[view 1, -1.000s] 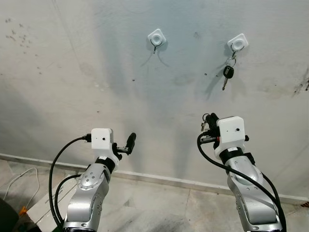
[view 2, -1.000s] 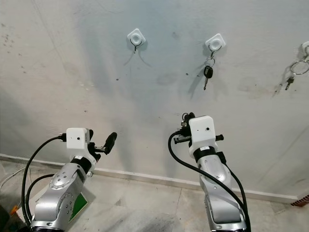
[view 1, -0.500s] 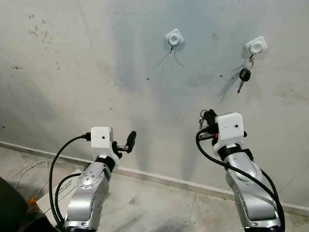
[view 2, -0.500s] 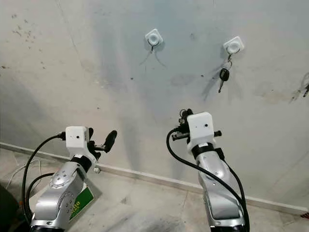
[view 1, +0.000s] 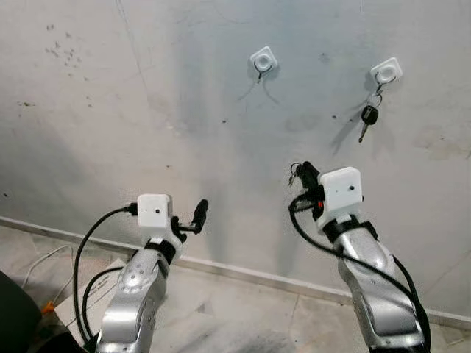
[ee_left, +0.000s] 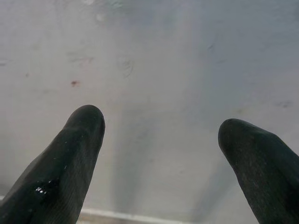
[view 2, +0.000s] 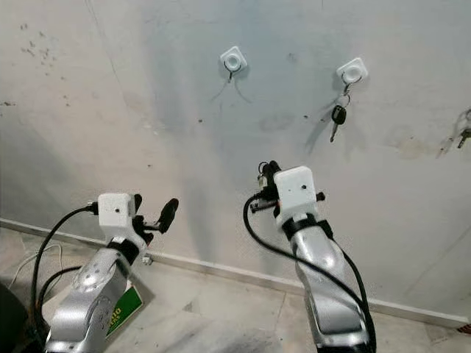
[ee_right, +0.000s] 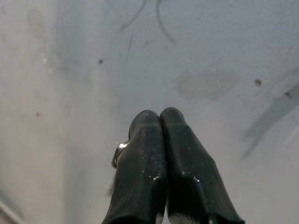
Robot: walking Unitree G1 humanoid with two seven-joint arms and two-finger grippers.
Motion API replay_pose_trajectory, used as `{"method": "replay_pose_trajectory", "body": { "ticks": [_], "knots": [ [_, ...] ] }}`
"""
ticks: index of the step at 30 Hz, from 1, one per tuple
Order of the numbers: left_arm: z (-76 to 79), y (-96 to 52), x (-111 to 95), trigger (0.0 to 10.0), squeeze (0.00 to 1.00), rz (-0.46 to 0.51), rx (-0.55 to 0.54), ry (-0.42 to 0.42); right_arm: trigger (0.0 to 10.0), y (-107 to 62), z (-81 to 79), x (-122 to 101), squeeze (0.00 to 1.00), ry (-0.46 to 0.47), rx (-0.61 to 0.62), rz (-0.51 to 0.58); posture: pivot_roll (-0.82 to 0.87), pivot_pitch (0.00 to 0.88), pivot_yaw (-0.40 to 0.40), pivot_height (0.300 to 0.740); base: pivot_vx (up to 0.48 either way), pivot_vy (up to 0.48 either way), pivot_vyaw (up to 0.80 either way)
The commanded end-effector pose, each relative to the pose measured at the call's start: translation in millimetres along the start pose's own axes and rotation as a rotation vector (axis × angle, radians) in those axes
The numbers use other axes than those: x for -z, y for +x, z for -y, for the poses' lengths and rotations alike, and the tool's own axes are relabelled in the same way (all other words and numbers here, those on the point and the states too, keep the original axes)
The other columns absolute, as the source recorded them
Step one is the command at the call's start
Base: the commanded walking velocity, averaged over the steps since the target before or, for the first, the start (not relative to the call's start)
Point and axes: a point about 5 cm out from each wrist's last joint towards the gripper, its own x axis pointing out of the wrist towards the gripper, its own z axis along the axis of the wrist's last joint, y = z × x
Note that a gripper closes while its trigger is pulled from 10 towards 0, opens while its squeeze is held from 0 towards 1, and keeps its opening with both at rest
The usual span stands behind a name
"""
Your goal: Hang keys on a hook
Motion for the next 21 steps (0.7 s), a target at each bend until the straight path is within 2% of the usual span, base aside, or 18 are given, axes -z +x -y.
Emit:
{"method": "replay_pose_trajectory", "body": {
  "ticks": [1, 5, 8, 11, 21],
  "knots": [
    [-4.9, -10.0, -2.4, 10.0, 0.0, 0.009, -0.012, 0.037, 10.0, -5.7, -1.9, -5.1, 0.0, 0.001, -0.028, 0.023, -0.07, 0.0, 0.07, 0.74, 0.0, 0.0, 0.0],
    [-12.3, -27.1, 4.7, 10.0, 0.0, -0.014, -0.032, 0.069, 10.0, -14.8, -2.1, 3.3, 0.0, -0.001, -0.036, -0.01, -0.06, 0.0, 0.075, 0.74, 0.0, 0.0, 0.0],
    [-16.3, -32.9, 7.2, 10.0, 0.0, -0.025, -0.049, 0.071, 10.0, -14.9, -4.2, 5.2, 0.0, 0.0, -0.044, -0.017, -0.06, 0.0, 0.077, 0.74, 0.0, 0.0, 0.0],
    [-17.2, -32.4, 4.9, 10.0, 0.0, -0.016, -0.048, 0.074, 10.0, -11.5, -7.5, 4.4, 0.0, -0.001, -0.057, -0.011, -0.05, 0.0, 0.073, 0.74, 0.0, 0.0, 0.0],
    [-13.6, -32.1, 4.3, 10.0, 0.0, -0.023, -0.027, 0.074, 10.0, -10.8, -7.1, 4.8, 0.0, -0.012, -0.067, -0.01, -0.05, 0.0, 0.077, 0.74, 0.287, 0.0, 0.0]
  ]
}}
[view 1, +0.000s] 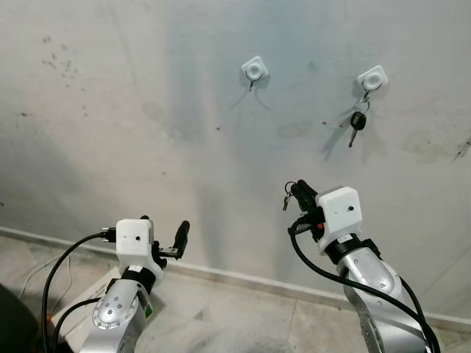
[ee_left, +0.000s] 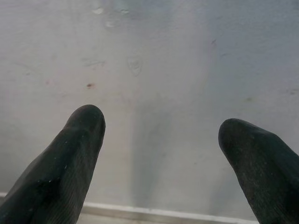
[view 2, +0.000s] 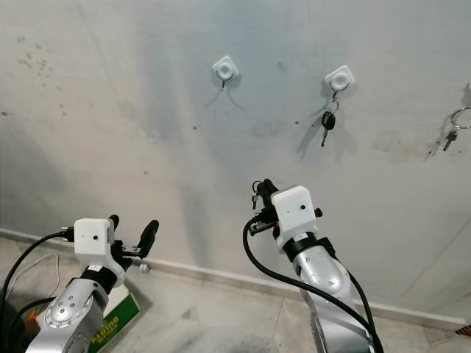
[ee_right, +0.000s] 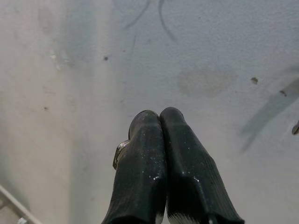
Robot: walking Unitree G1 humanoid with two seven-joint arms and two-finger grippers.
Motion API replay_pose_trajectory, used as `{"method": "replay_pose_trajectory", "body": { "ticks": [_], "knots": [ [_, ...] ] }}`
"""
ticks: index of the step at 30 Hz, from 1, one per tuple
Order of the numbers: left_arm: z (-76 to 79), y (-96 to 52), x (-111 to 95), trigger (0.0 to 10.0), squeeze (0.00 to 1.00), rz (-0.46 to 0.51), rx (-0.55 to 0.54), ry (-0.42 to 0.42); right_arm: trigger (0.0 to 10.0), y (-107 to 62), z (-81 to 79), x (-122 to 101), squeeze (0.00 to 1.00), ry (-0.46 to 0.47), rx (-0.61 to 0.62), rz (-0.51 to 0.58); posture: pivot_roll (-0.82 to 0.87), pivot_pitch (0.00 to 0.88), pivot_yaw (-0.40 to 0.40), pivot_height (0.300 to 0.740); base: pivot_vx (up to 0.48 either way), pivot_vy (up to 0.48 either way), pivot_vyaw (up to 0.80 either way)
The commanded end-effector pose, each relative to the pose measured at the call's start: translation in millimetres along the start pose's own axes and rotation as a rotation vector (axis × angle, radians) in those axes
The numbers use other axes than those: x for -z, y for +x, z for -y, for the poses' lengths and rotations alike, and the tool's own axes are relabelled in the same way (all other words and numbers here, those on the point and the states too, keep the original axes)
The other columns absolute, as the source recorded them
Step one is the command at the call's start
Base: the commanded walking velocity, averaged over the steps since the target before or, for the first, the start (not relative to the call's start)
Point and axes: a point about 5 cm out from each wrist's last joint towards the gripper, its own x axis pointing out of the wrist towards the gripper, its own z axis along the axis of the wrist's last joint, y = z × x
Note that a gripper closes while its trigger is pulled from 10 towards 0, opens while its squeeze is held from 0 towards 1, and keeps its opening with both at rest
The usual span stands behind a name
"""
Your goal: Hang keys on a hook
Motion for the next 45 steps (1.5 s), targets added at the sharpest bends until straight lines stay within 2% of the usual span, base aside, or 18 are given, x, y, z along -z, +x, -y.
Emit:
{"method": "replay_pose_trajectory", "body": {
  "ticks": [1, 15, 19, 23, 25, 31, 33, 36, 39, 45],
  "knots": [
    [-2.1, -0.5, -2.0, 10.0, 0.0, -0.001, -0.003, 0.008, 10.0, 1.6, -2.1, -1.7, 0.0, -0.005, -0.012, 0.01, -0.05, 0.0, 0.077, 0.74, 0.307, 0.0, 0.0],
    [-1.2, 0.6, 0.1, 10.0, 0.0, -0.023, 0.011, 0.011, 10.0, -2.2, -2.8, 0.6, 0.0, -0.003, -0.003, 0.0, -0.06, 0.0, 0.083, 0.74, 0.309, 0.0, 0.0],
    [-3.2, 0.1, 1.5, 10.0, 0.0, -0.031, -0.002, -0.003, 10.0, -2.8, -3.1, 0.7, 0.0, -0.003, -0.004, -0.001, -0.06, 0.0, 0.082, 0.74, 0.0, 0.0, 0.0],
    [-7.4, -2.6, 3.0, 10.0, 0.0, -0.039, -0.034, 0.021, 10.0, -4.1, -3.5, 0.5, 0.0, -0.003, -0.01, 0.0, -0.05, 0.0, 0.081, 0.74, 0.0, 0.0, 0.0],
    [-10.6, -6.0, 2.8, 10.0, 0.0, -0.037, -0.049, 0.039, 10.0, -6.9, -3.9, 0.5, 0.0, -0.003, -0.017, 0.0, -0.05, 0.0, 0.08, 0.74, 0.0, 0.0, 0.0],
    [-19.6, -21.3, 7.7, 10.0, 0.0, -0.062, -0.067, 0.066, 10.0, -33.5, 6.7, 10.1, 0.0, -0.011, -0.012, -0.065, -0.05, 0.0, 0.081, 0.74, 0.0, 0.0, 0.0],
    [-19.6, -21.1, 7.3, 10.0, 0.0, -0.06, -0.067, 0.067, 10.0, -33.5, 6.9, 10.7, 0.0, -0.011, -0.007, -0.069, -0.05, 0.0, 0.082, 0.74, 0.0, 0.0, 0.0],
    [-16.6, -18.5, 4.9, 10.0, 0.0, -0.049, -0.057, 0.079, 10.0, -22.7, 2.7, 4.5, 0.0, 0.0, -0.028, -0.043, -0.05, 0.0, 0.084, 0.74, 0.0, 0.0, 0.0],
    [-13.5, -18.4, 0.7, 10.0, 0.0, -0.032, -0.041, 0.098, 10.0, -7.5, -8.4, -9.4, 0.0, -0.044, -0.115, 0.015, -0.04, 0.0, 0.088, 0.74, 0.0, 0.0, 0.0],
    [-10.4, -22.8, -5.7, 10.0, 0.0, -0.005, 0.016, 0.11, 10.0, 17.7, -9.5, -29.1, 0.0, 0.008, -0.136, 0.089, -0.02, 0.0, 0.089, 0.74, 0.0, 0.0, 0.0]
  ]
}}
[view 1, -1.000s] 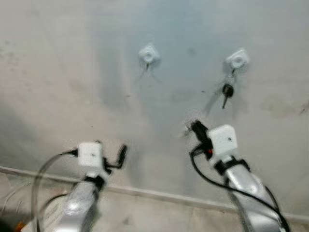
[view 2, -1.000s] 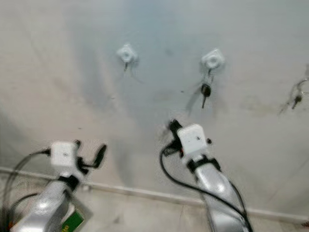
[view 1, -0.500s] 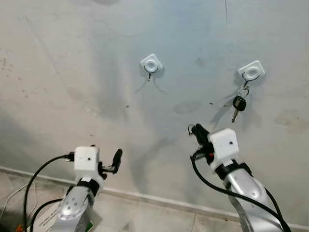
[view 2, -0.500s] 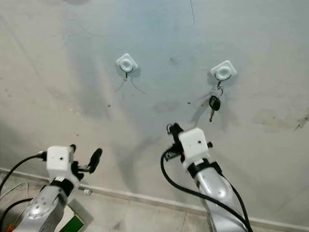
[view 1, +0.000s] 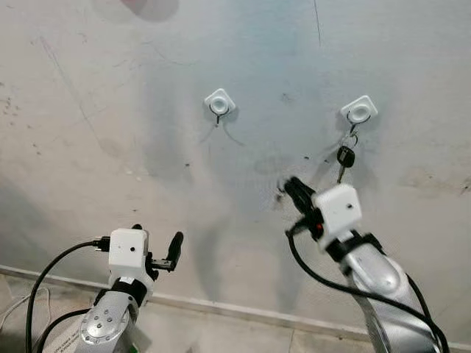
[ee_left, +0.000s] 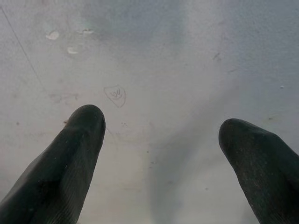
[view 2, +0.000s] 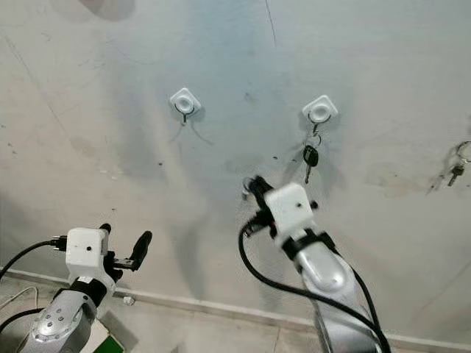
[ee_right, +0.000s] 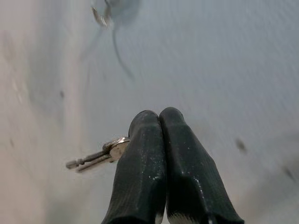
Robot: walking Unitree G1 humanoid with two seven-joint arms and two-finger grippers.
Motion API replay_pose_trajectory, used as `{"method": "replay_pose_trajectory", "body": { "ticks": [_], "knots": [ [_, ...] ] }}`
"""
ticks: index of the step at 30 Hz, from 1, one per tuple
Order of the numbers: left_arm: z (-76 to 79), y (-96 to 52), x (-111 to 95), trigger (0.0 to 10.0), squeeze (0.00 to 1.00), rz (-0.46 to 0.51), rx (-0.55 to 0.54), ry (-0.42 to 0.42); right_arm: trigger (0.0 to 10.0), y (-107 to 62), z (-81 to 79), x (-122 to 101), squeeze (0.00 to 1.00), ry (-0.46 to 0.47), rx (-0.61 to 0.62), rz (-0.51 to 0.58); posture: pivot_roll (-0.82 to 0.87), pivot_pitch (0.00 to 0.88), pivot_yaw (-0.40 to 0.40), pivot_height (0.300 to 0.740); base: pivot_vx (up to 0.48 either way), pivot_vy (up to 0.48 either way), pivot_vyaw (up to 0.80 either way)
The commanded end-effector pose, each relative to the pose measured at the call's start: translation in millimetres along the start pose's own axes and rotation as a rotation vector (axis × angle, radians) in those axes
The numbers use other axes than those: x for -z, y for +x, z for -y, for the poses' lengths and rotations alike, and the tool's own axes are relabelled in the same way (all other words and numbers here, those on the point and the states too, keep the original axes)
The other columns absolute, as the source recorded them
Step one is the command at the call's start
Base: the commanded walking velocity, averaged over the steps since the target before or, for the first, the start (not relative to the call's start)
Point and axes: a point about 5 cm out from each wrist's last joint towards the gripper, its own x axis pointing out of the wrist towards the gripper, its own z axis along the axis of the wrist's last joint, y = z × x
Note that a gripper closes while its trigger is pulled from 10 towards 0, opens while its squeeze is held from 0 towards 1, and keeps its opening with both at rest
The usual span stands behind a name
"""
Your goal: Hang keys on a hook
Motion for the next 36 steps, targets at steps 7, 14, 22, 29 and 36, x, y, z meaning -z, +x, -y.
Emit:
{"method": "replay_pose_trajectory", "body": {
  "ticks": [7, 14, 22, 29, 36],
  "knots": [
    [8.4, 1.3, -11.9, 10.0, 0.0, 0.053, 0.07, 0.01, 10.0, 29.3, 0.2, -8.1, 0.0, 0.013, -0.088, 0.03, -0.01, 0.0, 0.081, 0.74, 0.0, 0.0, 0.0],
    [14.7, 7.3, -18.9, 10.0, 0.0, 0.085, 0.134, -0.001, 10.0, 44.8, -3.9, -15.5, 0.0, 0.015, -0.146, 0.066, 0.0, 0.0, 0.078, 0.74, 0.0, 0.0, 0.0],
    [20.8, 17.0, -27.3, 10.0, 0.0, 0.113, 0.19, 0.0, 10.0, 67.8, -7.6, -33.5, 0.0, 0.029, -0.174, 0.142, 0.0, 0.0, 0.076, 0.74, 0.0, 0.0, 0.0],
    [28.9, 17.6, -27.5, 10.0, 0.0, 0.114, 0.223, -0.011, 10.0, 79.7, -11.2, -46.0, 0.0, 0.079, -0.211, 0.194, 0.0, 0.0, 0.077, 0.74, 0.0, 0.0, 0.0],
    [29.6, 17.5, -26.5, 10.0, 0.0, 0.109, 0.227, -0.011, 10.0, 80.1, -20.6, -49.7, 0.0, 0.124, -0.303, 0.209, 0.01, 0.0, 0.075, 0.74, 0.0, 0.0, 0.0]
  ]
}}
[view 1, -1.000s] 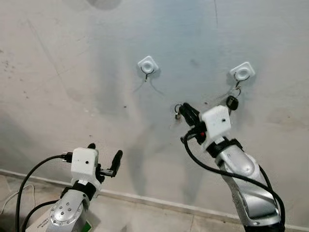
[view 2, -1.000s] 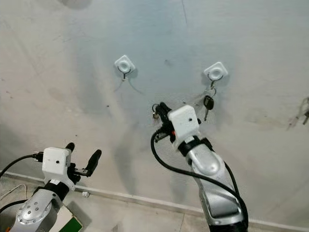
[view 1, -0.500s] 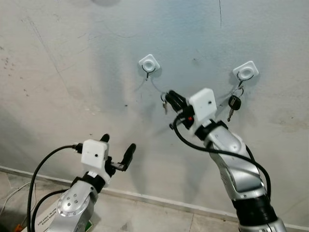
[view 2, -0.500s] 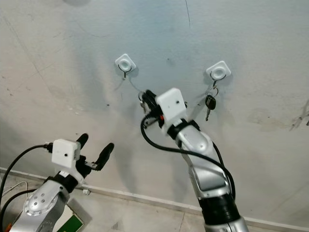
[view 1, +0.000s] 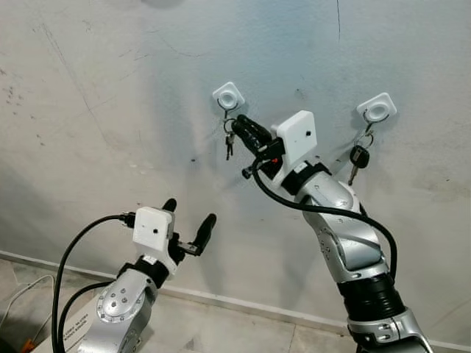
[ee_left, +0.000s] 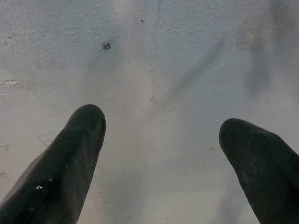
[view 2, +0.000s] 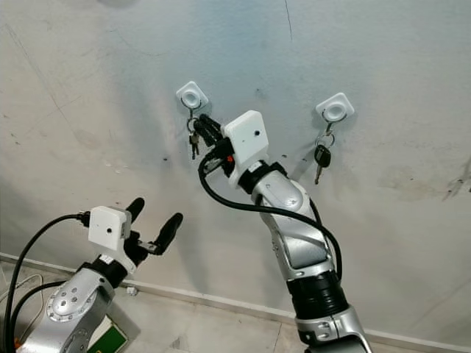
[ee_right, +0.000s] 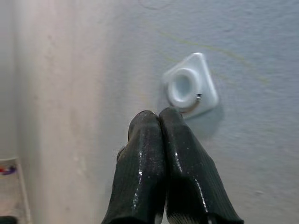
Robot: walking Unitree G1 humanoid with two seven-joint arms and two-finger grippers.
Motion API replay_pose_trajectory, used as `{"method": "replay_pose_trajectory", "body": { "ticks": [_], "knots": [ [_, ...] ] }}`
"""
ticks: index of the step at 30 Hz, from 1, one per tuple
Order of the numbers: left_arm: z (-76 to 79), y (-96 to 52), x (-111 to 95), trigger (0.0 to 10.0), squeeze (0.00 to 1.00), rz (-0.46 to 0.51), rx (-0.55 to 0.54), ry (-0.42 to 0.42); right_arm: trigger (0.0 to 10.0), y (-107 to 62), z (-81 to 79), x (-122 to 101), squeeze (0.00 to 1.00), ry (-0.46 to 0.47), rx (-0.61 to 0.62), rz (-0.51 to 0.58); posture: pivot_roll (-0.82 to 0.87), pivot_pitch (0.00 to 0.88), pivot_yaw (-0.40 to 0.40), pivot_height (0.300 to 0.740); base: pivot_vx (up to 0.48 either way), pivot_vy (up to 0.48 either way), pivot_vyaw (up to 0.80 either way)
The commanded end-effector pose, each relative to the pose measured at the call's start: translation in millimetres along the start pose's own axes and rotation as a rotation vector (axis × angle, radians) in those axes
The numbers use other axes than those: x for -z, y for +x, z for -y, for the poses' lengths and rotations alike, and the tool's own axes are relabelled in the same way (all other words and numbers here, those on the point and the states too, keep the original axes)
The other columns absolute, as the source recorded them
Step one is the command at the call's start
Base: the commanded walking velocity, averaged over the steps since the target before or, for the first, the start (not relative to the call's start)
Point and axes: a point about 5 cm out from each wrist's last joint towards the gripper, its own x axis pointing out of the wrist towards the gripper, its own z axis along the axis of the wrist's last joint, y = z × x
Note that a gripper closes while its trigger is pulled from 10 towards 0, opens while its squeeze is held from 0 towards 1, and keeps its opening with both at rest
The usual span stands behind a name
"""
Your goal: Hang keys on a hook
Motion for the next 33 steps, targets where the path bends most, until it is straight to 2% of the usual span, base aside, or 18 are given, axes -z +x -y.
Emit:
{"method": "replay_pose_trajectory", "body": {
  "ticks": [1, 9, 19, 33],
  "knots": [
    [-0.9, -0.3, 1.8, 10.0, 0.0, -0.013, 0.005, 0.005, 10.0, 6.0, -4.5, -4.9, 0.0, 0.01, -0.041, 0.015, 0.01, 0.0, 0.075, 0.74, 0.0, 0.0, 0.0],
    [4.2, 2.2, -3.2, 10.0, 0.0, 0.019, 0.048, -0.011, 10.0, 11.7, -7.8, -6.7, 0.0, 0.023, -0.037, 0.036, 0.01, 0.0, 0.076, 0.74, 0.0, 0.0, 0.0],
    [8.8, 11.7, -29.8, 10.0, 0.0, 0.157, 0.035, -0.02, 10.0, 15.8, -5.3, -5.0, 0.0, 0.018, -0.017, 0.037, 0.0, 0.0, 0.068, 0.74, 0.0, 0.0, 0.0],
    [10.8, 13.3, -34.4, 10.0, 0.0, 0.199, 0.023, 0.006, 10.0, 21.0, 0.3, -4.9, 0.0, 0.008, 0.017, 0.049, 0.0, 0.0, 0.064, 0.74, 0.0, 0.0, 0.0]
  ]
}}
